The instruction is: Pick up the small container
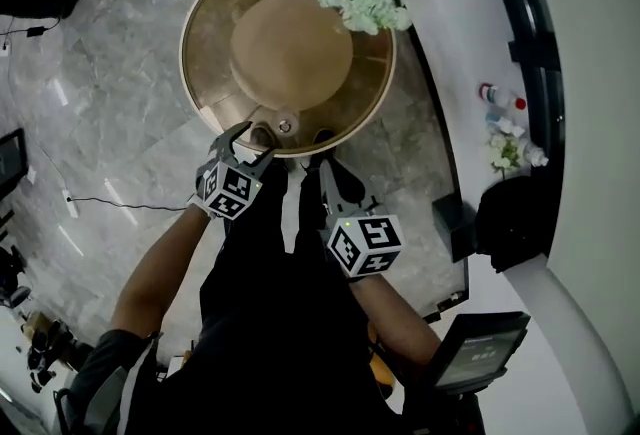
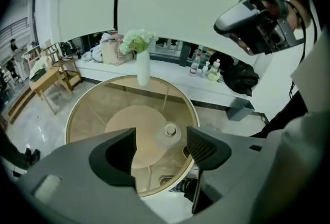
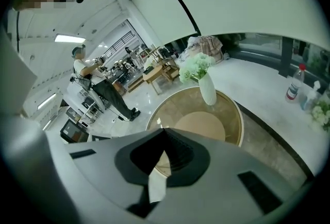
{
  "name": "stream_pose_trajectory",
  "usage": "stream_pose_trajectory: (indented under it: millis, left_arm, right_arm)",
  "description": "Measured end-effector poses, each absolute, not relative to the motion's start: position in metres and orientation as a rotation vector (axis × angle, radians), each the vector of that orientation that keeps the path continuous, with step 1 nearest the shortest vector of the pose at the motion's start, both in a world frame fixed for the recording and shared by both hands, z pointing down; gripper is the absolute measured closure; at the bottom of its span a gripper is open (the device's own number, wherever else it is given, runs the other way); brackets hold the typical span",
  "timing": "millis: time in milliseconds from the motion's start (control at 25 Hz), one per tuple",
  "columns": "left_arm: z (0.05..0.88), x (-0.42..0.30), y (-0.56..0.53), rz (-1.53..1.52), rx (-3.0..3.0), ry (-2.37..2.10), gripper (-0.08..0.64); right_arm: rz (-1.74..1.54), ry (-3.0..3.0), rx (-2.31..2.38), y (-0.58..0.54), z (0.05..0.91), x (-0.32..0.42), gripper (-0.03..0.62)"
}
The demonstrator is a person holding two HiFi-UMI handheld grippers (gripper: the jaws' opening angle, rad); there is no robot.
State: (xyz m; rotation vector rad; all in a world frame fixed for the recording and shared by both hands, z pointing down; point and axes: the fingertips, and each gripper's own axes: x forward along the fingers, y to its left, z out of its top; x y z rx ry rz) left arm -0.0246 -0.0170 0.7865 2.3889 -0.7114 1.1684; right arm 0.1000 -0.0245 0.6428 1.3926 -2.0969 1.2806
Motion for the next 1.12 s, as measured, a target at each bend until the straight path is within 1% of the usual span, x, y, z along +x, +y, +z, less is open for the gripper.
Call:
stream_pose_trajectory:
  millis: [80,120,440,840,1120]
  left_arm:
    - [0.804,-0.011,-0.016,1.206,2.420,-0.655,0.241]
    - [0.813,-0.006,-0.017,1.230,2.435,-0.636,0.235]
    - [0.873,0.020,-0.017,1.333,2.462,-0.540,0.232]
    - [0.917,0.037,-0.012,1.468,2.438,-0.420,0.233]
    - [0.936,0.042,-0.015,1.508,2.418,-0.453,0.232]
  right_arm:
    - [1.303,-2.069,1.397,-0.022,0.654,0.104,0.586]
    - [1.313,-2.055,1.398,-0.021,0.659,0.106,0.586]
    - [1.394,-1.962,1.414,-0.006,0.698,0.115,0.586]
    - [1.451,-1.909,1.391,0.013,0.721,0.120,0.586]
    - [1.461,-1.892,1.402,0.015,0.730,0.127,0.586]
